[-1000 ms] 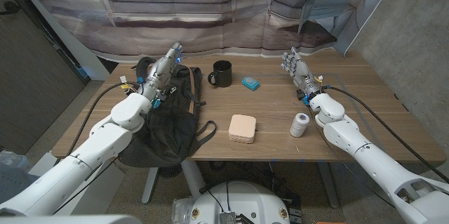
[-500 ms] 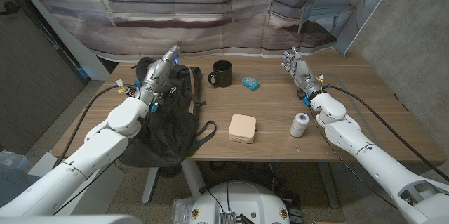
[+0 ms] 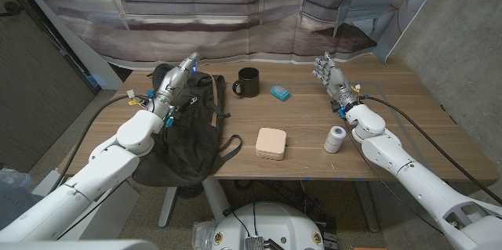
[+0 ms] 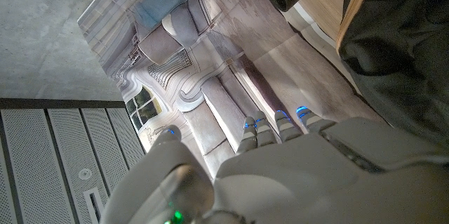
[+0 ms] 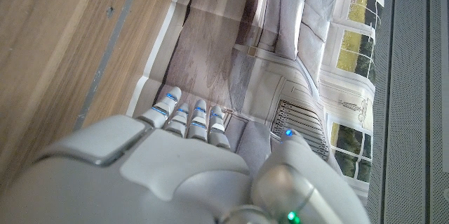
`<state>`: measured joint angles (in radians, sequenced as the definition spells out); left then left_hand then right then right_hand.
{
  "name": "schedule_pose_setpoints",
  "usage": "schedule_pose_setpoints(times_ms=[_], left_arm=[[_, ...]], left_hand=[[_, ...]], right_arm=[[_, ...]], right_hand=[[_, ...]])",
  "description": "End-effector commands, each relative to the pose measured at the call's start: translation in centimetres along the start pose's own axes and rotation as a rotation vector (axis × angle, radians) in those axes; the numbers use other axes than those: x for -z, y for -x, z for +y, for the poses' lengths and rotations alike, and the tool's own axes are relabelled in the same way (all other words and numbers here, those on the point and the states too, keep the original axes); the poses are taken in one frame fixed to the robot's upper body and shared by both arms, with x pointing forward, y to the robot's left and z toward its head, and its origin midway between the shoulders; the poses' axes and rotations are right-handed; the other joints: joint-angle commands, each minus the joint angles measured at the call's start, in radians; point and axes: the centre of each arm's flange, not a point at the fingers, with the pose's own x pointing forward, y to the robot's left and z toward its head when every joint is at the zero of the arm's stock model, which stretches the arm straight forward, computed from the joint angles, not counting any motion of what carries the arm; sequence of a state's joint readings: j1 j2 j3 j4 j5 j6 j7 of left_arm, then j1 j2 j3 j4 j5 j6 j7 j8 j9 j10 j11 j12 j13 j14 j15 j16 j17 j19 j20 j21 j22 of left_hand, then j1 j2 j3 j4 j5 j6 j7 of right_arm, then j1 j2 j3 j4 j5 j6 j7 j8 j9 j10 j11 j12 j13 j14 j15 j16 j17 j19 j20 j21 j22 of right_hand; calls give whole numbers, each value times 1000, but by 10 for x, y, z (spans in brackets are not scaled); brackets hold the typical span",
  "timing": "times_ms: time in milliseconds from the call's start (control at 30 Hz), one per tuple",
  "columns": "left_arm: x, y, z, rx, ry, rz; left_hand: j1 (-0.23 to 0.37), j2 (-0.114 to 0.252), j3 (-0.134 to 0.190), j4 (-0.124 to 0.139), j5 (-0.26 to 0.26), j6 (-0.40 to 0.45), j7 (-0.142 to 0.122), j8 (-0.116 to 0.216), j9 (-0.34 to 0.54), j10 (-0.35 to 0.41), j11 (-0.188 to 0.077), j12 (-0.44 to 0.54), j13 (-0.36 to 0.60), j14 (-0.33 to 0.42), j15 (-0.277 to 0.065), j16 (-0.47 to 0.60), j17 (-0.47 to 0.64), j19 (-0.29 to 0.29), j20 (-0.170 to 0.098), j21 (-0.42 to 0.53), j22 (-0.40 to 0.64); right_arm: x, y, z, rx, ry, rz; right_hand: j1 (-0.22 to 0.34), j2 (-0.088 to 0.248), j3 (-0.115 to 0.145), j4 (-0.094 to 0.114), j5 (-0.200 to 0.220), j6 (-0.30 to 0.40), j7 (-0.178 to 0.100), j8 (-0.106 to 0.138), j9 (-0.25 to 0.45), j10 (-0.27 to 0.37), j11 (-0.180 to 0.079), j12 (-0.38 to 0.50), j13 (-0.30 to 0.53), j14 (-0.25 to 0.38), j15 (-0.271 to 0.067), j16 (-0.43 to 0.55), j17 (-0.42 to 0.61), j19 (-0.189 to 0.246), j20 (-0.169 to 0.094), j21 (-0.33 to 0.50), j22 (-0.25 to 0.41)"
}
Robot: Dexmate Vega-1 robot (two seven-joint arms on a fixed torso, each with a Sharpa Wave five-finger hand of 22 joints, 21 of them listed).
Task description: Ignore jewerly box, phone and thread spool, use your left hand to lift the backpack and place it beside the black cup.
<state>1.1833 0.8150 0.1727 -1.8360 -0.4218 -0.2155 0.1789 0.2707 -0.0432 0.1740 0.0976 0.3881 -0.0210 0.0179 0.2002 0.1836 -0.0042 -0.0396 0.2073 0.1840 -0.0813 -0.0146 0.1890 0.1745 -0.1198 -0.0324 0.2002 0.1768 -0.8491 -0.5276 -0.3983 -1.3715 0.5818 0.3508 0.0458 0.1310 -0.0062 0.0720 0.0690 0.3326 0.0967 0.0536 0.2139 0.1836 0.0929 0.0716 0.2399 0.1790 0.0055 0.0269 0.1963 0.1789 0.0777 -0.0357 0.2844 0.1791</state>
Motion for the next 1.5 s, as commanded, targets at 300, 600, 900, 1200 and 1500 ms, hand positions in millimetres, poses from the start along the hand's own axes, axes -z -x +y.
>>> schedule_pose_setpoints(times_ms=[300, 600, 900, 1200, 1500], left_arm=[[-1, 16, 13, -33, -25, -22], [3, 27, 19, -46, -38, -22], [4, 34, 23, -24, -70, -28], [2, 40, 27, -32, -77, -31], [1, 50, 30, -45, -85, -35]], left_hand=[[18, 2, -1, -7, 1, 10, -1, 10, 4, 12, -1, 5, 1, 7, -3, 4, 4, 5, -47, 5, 1], [20, 2, -2, -8, 1, 13, -2, 10, 4, 16, -1, 6, 1, 11, -3, 4, 4, 9, -45, 6, 1], [25, -3, -8, -11, 2, 17, -4, 9, 4, 26, -2, 7, 1, 26, -6, 7, 4, 34, -43, 13, 1], [29, -7, -12, -14, 3, 25, -4, 11, 4, 30, -4, 7, 1, 34, -7, 7, 4, 41, -42, 13, 0], [32, -10, -15, -16, 5, 28, -5, 10, 4, 33, -1, 7, 2, 35, -6, 6, 4, 45, -41, 12, 0]], right_arm=[[2, -3, 4, -24, 20, 20], [-1, -6, 5, -17, 13, 7], [-3, -8, 4, -14, 9, 2], [-4, -9, 5, -15, 10, -3], [-5, -8, 7, -21, 12, -3]], right_hand=[[3, 8, -2, -1, -4, 10, -4, -7, 3, 15, -2, -6, 6, 9, 6, -2, 4, 15, -13, -5, 4], [4, 9, -3, -1, -5, 10, -5, -8, 3, 14, -1, -7, 6, 10, 5, -3, 4, 17, -14, -7, 4], [4, 10, -5, -2, -6, 11, -1, -10, 3, 12, 2, -10, 6, 2, 7, -7, 4, 14, -16, -12, 4], [4, 11, -6, -2, -7, 13, 1, -10, 3, 11, 3, -12, 6, -1, 6, -9, 4, 11, -18, -16, 4], [5, 12, -7, -3, -7, 14, -1, -11, 3, 11, 4, -13, 6, -1, 7, -9, 5, 12, -18, -19, 4]])
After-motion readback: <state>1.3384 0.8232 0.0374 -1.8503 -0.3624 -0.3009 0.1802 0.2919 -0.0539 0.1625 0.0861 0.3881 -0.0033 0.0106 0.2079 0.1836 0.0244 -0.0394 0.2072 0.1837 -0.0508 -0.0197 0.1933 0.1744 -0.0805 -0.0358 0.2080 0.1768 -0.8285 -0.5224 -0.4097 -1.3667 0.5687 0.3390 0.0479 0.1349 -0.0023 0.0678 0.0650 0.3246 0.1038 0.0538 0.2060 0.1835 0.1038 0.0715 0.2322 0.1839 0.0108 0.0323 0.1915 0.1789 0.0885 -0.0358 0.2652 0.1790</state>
